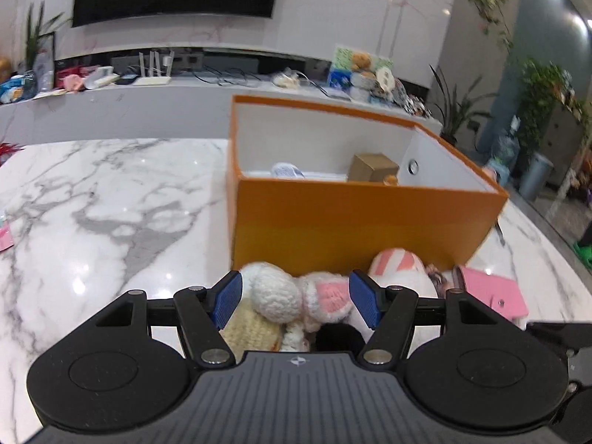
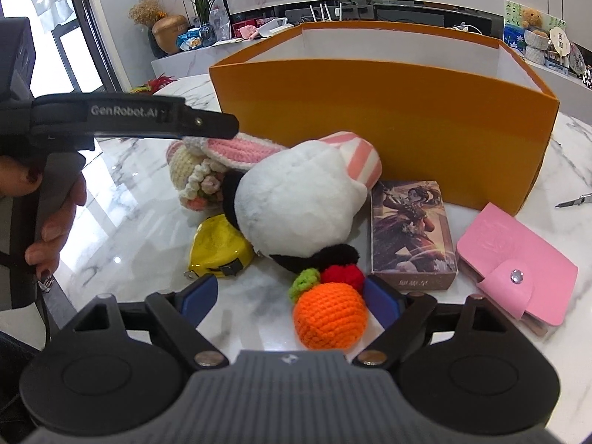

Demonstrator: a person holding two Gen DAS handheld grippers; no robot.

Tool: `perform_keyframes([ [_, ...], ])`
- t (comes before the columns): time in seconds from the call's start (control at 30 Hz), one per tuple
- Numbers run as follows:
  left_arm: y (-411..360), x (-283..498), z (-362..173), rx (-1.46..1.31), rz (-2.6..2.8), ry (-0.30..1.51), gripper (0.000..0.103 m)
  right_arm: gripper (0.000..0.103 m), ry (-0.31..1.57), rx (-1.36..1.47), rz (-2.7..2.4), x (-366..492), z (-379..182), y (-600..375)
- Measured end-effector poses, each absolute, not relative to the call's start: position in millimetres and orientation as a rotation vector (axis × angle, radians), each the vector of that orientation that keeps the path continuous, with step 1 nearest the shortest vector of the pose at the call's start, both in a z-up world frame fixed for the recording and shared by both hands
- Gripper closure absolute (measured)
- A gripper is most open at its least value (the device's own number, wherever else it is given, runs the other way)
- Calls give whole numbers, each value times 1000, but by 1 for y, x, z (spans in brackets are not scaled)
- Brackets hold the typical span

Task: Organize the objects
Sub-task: 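Grasp the white bunny plush with the left tool while the right tool grasps the crocheted orange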

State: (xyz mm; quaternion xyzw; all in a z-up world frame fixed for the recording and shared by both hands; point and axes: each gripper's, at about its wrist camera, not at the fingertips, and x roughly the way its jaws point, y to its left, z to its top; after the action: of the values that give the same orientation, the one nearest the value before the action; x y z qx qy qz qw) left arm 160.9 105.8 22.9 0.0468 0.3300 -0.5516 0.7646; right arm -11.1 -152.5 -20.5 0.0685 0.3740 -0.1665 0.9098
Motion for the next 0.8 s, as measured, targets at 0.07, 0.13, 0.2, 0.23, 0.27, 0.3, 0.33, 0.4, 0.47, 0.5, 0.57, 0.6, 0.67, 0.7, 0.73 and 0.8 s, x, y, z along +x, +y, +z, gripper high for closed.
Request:
perform_keyframes([
  [0.07,105,159,23,114,-1202,712,28,14,774,136,-339,-11,-21,-152],
  [0.13,107,157,27,106,-1215,687,28,14,778,134,-340,-10,-21,-153],
  [0.2,112,151,33,90,-1232,621,28,14,785,124,-310,-9,-22,-154],
  [0.23,114,148,35,82,-1247,582,28,14,787,125,-313,-8,-22,-154],
  [0.27,115,143,38,70,-1268,545,27,13,789,126,-316,-8,-23,-154],
  [0.3,115,140,40,56,-1291,531,24,13,789,127,-316,-7,-23,-154],
  [0.33,113,136,40,37,-1316,534,23,13,788,127,-316,-7,-22,-154],
  [0.4,104,130,39,22,-1366,567,22,13,788,123,-316,-8,-23,-153],
  [0.47,91,120,36,64,-1373,588,22,12,793,117,-317,-8,-23,-152],
  [0.5,84,115,34,97,-1373,590,22,12,799,102,-287,-8,-24,-153],
  [0.57,70,106,32,153,-1360,601,22,12,808,101,-287,-8,-26,-153],
  [0.6,65,104,30,162,-1365,608,22,12,814,49,-163,-9,-26,-153],
  [0.67,58,103,26,160,-1373,640,22,12,816,53,-160,-9,-26,-154],
  [0.7,54,103,24,159,-1377,665,22,12,818,40,-115,-10,-26,-155],
  [0.73,51,103,22,160,-1379,685,22,12,819,45,-115,-10,-26,-156],
  [0.8,48,104,19,166,-1359,692,22,9,824,29,-61,-12,-27,-157],
])
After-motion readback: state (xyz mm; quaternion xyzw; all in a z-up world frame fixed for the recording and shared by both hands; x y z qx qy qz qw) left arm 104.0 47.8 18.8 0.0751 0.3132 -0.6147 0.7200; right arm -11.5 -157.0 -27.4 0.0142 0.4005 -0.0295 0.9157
